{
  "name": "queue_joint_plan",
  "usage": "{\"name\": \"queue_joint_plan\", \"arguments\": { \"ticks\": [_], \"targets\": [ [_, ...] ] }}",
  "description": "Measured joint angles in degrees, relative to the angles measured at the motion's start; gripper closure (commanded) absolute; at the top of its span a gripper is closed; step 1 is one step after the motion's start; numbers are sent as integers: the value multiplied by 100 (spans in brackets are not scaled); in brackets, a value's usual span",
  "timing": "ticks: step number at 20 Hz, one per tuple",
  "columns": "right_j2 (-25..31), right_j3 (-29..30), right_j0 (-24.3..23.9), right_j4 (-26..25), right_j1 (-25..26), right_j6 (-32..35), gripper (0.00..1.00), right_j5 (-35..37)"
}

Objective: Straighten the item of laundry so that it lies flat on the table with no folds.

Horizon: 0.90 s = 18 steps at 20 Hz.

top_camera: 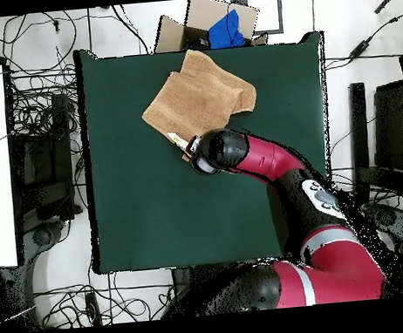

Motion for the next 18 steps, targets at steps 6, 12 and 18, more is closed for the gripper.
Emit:
{"name": "queue_joint_plan", "arguments": {
  "ticks": [6,12,18],
  "targets": [
    [30,-11,16,1,63,0,0,-7],
    [37,-28,18,1,149,0,0,-94],
    [146,-28,8,1,152,0,100,-197]
  ]
}}
